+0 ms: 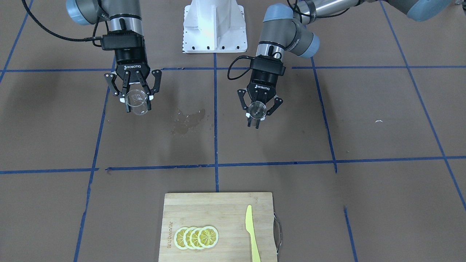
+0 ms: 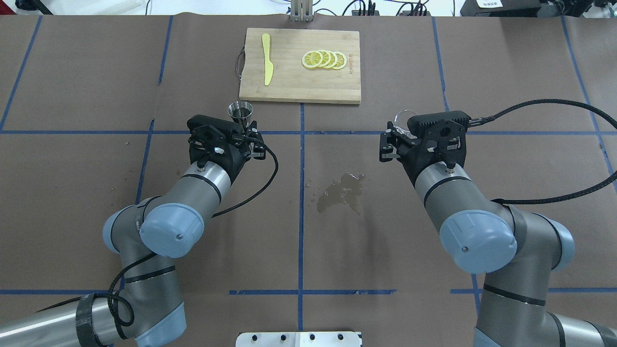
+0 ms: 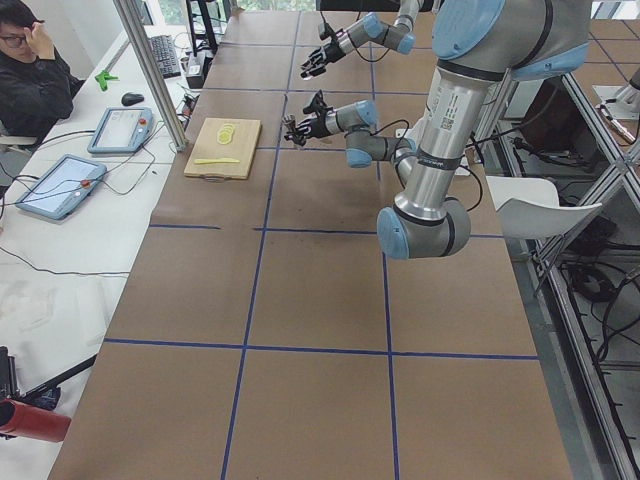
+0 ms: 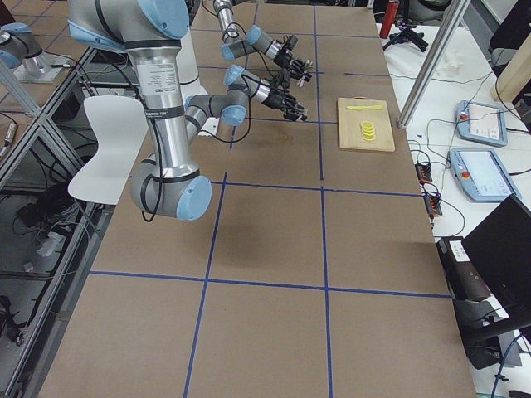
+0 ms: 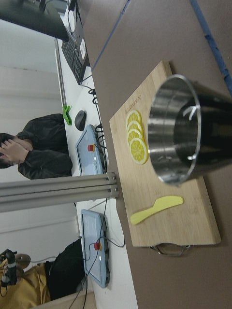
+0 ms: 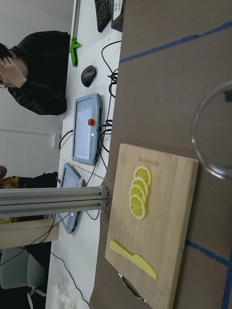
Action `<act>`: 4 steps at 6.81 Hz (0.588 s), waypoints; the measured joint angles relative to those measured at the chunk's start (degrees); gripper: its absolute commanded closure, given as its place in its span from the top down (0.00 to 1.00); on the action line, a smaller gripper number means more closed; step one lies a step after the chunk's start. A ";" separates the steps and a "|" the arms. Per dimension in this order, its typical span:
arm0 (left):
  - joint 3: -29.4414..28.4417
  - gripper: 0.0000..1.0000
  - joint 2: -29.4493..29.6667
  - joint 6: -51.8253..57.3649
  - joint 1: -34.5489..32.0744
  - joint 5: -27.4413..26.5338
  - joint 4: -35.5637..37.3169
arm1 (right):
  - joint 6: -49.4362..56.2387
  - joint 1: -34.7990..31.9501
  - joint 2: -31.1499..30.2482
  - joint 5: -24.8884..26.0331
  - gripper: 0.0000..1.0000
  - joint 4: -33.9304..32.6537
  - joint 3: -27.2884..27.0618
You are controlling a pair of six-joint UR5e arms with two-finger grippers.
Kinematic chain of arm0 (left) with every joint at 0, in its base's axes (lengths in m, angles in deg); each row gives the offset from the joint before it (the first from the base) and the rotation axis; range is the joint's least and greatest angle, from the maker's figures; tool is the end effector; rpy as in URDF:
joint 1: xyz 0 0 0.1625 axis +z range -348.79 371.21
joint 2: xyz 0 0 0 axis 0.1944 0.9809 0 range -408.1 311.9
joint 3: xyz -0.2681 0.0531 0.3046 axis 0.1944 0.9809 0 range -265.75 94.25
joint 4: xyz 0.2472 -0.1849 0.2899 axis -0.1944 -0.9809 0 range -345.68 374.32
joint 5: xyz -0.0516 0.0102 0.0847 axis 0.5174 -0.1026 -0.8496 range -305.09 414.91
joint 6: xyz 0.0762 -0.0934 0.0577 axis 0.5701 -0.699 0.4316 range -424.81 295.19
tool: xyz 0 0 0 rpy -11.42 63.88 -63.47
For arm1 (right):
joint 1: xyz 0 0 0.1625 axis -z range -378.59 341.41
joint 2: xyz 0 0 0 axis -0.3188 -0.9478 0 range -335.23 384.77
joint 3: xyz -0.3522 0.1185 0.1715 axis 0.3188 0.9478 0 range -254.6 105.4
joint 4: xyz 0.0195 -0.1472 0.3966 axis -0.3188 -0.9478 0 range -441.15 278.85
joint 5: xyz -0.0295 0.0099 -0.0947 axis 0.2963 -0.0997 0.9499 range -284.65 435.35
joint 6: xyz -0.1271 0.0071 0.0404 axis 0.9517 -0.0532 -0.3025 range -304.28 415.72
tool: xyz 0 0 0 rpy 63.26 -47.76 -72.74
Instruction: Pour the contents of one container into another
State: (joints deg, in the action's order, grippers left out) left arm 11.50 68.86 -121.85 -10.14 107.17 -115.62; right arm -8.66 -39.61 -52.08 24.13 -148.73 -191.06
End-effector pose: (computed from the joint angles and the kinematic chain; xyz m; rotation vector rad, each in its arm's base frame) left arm 0.5241 -0.4359 0.2343 1.0624 0.8452 -0.2547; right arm -0.4275 -0.3967 0.2655 0.9681 -0.7119 0.2956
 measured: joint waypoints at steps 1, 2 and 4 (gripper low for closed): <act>1.83 0.00 -1.27 -6.03 -0.87 -0.01 5.58 | -1.89 -0.11 -1.33 -0.19 0.00 -0.10 -0.07; 4.33 0.00 -3.75 -13.21 -2.09 -0.03 11.17 | -3.24 -0.25 -2.35 -0.06 0.00 -0.11 -0.17; 9.42 0.00 -8.39 -27.08 -3.57 -0.16 24.70 | -6.31 -0.74 -3.19 0.27 0.00 -0.10 -0.20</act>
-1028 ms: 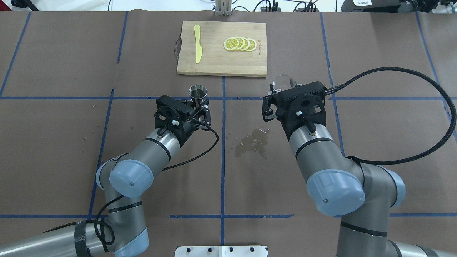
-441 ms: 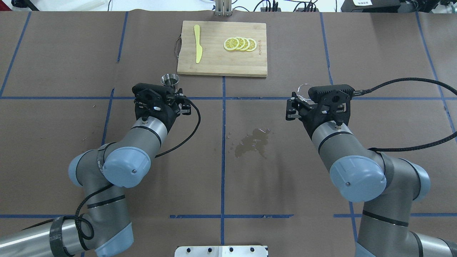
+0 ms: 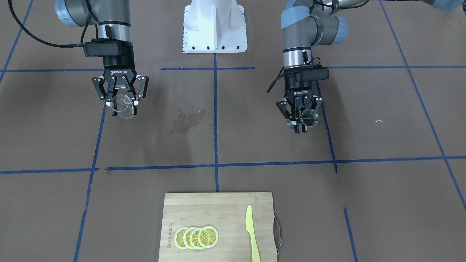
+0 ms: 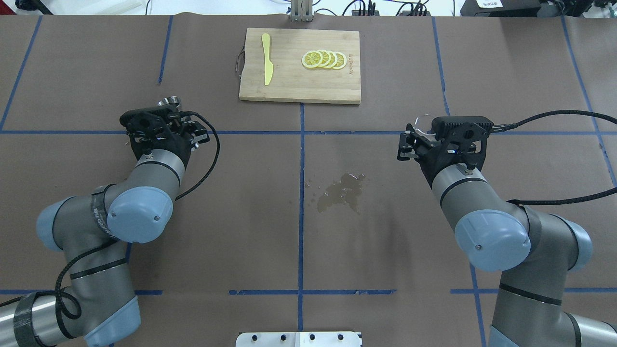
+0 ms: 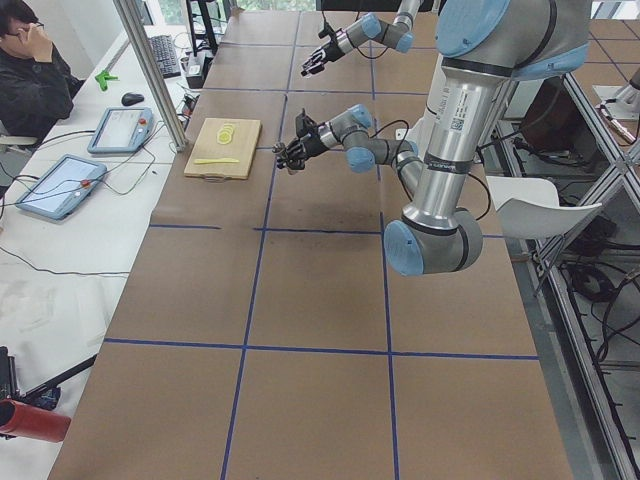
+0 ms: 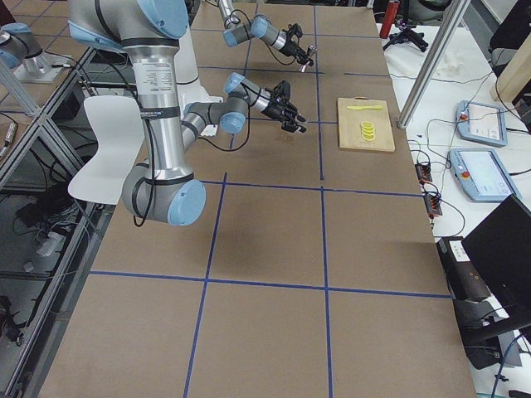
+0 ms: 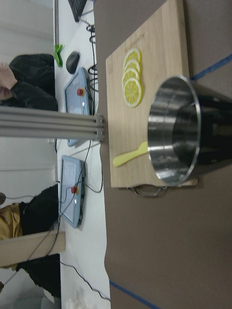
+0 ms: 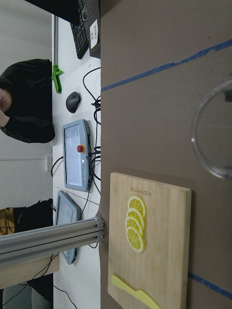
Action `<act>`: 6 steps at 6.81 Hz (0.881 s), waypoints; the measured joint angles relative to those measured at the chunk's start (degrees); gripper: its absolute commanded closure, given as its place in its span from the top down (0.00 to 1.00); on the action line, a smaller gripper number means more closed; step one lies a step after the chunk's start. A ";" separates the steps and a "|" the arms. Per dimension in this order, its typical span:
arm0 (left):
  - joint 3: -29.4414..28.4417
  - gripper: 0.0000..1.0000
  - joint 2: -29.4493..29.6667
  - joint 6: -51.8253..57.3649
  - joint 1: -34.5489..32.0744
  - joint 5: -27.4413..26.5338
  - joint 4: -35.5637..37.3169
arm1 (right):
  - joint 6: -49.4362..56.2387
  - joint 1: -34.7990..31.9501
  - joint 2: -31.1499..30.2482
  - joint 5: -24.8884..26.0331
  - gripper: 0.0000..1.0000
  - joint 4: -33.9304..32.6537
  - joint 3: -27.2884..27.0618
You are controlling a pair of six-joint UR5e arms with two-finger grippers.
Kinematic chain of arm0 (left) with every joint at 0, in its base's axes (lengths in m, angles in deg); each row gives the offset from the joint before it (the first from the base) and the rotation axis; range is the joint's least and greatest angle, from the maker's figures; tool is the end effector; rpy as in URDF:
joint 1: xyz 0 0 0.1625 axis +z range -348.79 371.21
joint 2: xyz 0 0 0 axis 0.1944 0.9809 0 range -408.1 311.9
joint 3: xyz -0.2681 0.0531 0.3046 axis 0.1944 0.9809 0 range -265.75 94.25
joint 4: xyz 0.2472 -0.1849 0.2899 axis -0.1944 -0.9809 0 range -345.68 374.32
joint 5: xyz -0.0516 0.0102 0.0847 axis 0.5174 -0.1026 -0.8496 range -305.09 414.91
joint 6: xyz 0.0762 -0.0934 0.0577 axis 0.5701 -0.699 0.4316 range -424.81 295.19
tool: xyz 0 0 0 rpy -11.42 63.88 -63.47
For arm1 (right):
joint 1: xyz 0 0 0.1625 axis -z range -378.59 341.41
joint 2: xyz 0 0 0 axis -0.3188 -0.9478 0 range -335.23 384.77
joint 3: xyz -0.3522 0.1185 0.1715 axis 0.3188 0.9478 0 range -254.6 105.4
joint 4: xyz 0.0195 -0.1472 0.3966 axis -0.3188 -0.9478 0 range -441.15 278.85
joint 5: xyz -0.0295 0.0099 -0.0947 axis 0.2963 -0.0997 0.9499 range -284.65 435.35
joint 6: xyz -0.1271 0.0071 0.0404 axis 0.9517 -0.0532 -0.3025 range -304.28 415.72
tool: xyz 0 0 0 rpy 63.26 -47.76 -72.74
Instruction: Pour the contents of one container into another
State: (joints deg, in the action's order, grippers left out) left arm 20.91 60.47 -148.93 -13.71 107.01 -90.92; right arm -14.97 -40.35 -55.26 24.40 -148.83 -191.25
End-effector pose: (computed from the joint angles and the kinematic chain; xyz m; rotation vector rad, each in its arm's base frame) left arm 0.4565 -0.4497 0.3088 0.8308 0.6615 -0.5916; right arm -0.4150 -0.3998 0.2939 0.9277 -0.7081 0.3880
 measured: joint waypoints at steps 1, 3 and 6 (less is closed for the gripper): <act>1.25 0.00 -0.57 -6.47 -0.35 -0.12 7.65 | -1.94 -0.03 -0.33 0.72 0.00 0.00 0.38; 2.36 0.00 -1.28 -17.90 -0.53 -1.55 17.51 | -7.78 0.12 -1.14 3.55 0.00 0.04 2.10; 2.43 0.00 -5.92 -31.07 -0.55 -6.66 24.63 | -12.44 0.61 -4.39 6.11 0.00 0.52 2.89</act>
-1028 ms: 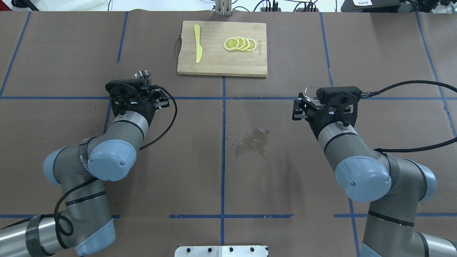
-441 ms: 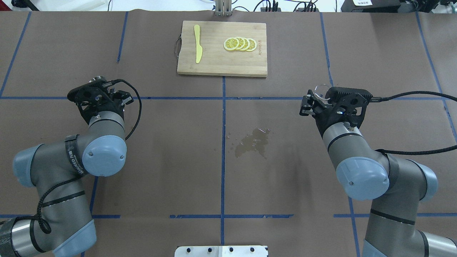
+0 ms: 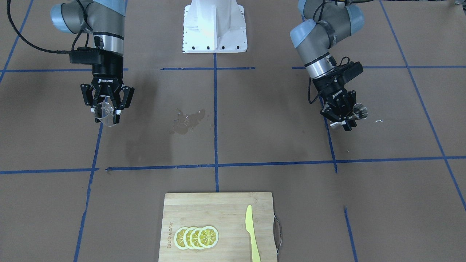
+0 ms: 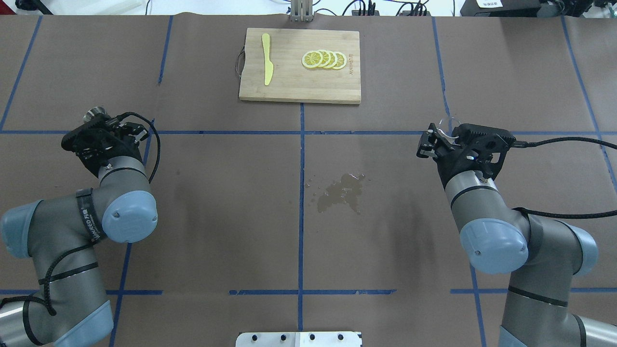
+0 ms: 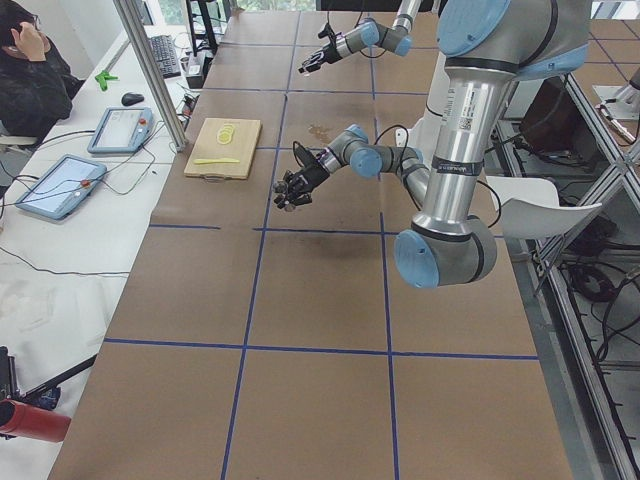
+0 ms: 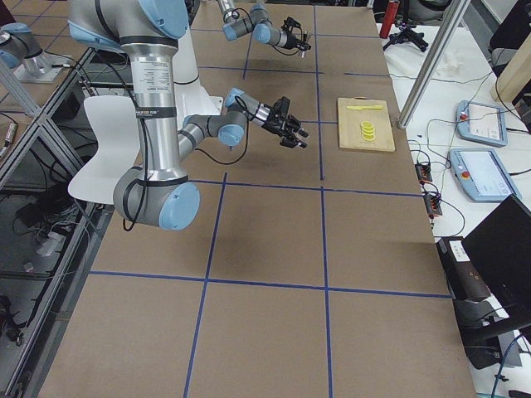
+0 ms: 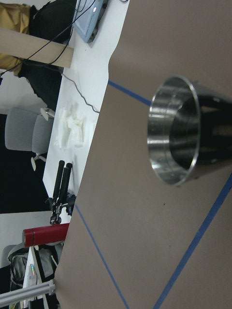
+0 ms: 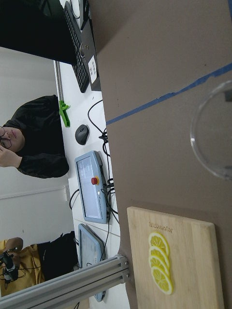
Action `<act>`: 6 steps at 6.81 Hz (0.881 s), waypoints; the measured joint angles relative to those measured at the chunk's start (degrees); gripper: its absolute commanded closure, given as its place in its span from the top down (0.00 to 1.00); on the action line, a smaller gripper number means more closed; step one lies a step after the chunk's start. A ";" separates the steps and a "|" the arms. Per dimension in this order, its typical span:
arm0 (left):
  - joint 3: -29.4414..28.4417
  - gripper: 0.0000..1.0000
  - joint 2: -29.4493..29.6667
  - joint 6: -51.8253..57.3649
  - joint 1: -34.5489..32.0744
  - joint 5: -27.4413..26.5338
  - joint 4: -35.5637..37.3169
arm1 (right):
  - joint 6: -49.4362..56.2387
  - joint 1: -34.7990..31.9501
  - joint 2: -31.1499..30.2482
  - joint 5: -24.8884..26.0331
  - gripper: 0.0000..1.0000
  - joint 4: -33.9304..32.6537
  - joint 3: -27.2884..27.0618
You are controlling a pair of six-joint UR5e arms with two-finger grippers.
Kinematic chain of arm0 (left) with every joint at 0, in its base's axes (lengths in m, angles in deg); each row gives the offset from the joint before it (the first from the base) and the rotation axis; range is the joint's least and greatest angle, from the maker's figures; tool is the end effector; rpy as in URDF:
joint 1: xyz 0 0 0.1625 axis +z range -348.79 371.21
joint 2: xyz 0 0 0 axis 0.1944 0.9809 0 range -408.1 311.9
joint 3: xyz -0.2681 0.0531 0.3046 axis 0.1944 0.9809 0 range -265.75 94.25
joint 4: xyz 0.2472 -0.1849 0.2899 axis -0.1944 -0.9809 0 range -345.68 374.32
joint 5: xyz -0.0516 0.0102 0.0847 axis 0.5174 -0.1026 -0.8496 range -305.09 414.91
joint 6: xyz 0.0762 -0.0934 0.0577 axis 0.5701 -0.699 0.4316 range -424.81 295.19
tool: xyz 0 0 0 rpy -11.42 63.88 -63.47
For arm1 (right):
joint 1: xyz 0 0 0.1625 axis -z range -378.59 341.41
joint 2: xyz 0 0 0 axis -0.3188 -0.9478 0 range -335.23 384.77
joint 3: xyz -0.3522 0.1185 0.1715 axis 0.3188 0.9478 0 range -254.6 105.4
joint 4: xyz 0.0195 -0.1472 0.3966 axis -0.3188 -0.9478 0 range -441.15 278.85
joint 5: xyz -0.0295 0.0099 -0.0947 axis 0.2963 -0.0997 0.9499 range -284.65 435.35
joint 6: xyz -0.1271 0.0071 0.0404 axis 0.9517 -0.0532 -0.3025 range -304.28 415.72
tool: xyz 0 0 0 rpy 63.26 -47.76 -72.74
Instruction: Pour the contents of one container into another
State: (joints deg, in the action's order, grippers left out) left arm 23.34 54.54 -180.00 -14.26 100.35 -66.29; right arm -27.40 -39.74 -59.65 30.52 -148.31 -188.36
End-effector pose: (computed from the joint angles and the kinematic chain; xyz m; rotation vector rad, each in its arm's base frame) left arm 0.4078 -0.4458 0.4006 0.8019 0.3841 -0.9791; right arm -0.4079 -0.4023 0.3518 0.9282 -0.6654 0.5801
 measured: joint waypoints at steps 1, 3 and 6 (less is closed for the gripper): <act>-0.17 0.00 -1.04 -2.70 0.03 -0.89 1.81 | -2.01 0.64 -1.51 1.14 0.00 0.12 0.05; -1.25 0.00 -2.17 -6.29 0.27 -1.77 4.16 | -6.91 3.50 -3.83 5.33 0.00 0.18 1.43; -2.96 0.00 -2.79 -11.25 2.33 -2.51 9.55 | -10.22 7.25 -7.60 10.46 0.00 0.19 2.80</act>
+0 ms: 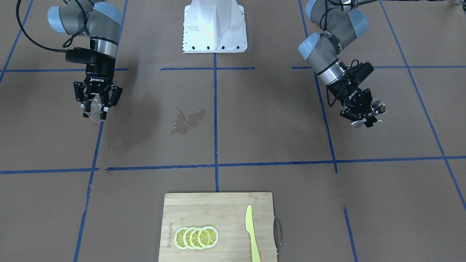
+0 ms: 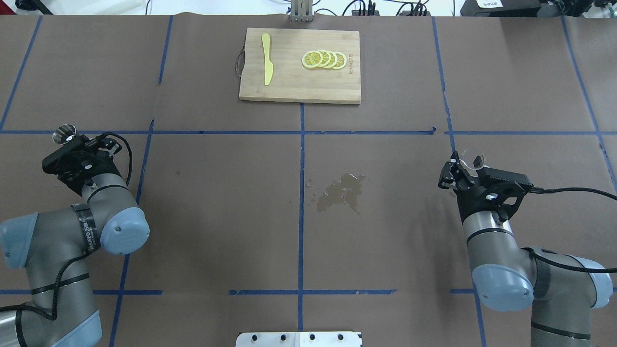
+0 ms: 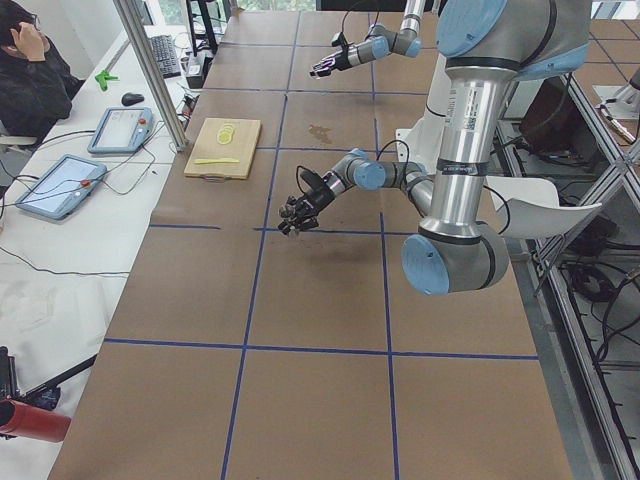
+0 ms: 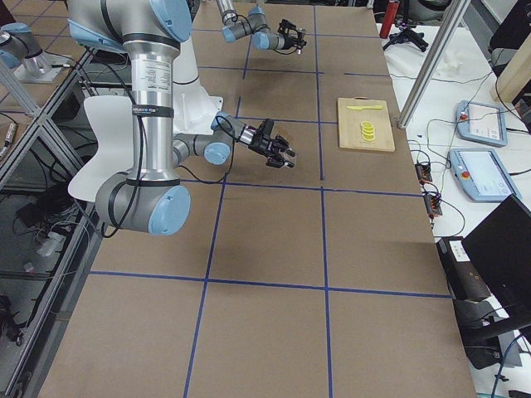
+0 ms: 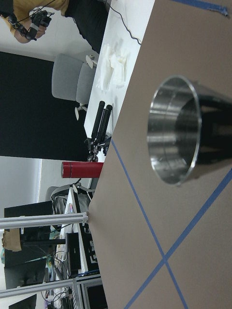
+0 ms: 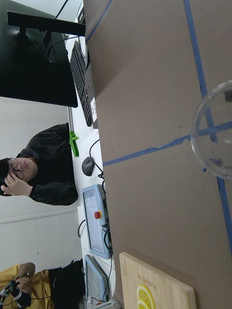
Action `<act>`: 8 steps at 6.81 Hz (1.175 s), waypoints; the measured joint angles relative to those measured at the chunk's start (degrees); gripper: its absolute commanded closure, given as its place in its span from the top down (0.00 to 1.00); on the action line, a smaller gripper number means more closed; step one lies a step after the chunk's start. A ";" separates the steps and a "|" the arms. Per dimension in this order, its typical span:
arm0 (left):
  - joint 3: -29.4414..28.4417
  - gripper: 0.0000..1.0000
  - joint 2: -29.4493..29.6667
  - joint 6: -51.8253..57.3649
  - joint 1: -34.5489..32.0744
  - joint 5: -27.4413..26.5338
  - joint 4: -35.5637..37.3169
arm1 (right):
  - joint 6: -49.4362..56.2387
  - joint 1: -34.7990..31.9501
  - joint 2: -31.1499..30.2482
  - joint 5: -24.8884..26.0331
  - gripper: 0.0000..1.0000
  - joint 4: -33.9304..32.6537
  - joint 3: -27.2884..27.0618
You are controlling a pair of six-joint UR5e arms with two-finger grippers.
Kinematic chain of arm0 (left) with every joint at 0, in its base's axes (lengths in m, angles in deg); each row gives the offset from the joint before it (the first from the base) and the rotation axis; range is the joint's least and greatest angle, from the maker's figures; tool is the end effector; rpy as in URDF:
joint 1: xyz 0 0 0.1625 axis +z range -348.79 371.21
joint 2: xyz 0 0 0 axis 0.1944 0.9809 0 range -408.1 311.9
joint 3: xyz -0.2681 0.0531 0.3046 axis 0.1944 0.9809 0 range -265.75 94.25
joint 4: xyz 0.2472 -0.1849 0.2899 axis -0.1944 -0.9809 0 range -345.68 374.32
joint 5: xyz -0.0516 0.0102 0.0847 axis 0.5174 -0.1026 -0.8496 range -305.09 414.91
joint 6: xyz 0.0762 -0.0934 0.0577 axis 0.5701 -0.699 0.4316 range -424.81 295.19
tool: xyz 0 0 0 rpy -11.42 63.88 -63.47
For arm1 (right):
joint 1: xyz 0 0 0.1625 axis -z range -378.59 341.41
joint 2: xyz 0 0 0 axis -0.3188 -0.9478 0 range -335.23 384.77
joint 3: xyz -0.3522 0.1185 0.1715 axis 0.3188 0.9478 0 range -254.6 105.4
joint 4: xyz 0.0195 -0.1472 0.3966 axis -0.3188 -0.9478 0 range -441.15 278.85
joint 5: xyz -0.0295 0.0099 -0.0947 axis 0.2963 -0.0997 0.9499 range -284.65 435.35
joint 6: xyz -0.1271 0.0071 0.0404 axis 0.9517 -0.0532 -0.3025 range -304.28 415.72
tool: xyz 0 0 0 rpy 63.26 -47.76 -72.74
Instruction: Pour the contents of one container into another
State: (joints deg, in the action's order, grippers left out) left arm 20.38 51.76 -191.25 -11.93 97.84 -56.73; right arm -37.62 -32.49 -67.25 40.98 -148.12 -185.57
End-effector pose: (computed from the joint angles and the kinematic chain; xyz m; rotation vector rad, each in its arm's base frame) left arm 0.4071 -0.4254 0.4677 0.8407 0.2204 -1.0274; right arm -0.4173 -0.3542 0.4303 0.9963 -0.5926 0.6220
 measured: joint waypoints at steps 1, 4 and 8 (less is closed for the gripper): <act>-1.59 0.00 0.19 -2.26 1.64 -0.03 1.47 | -0.12 0.39 -0.97 0.40 0.00 0.00 0.01; -5.58 0.00 2.54 -6.67 5.28 0.04 4.61 | -0.17 0.77 -2.38 0.56 0.00 0.00 -0.15; -6.16 0.99 3.04 -6.52 5.56 0.11 5.92 | -0.17 0.81 -2.46 0.60 0.00 0.00 -0.50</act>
State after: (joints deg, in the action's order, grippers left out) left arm 14.22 54.80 -197.77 -6.37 97.95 -50.81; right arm -37.79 -31.68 -69.71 41.57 -148.12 -186.07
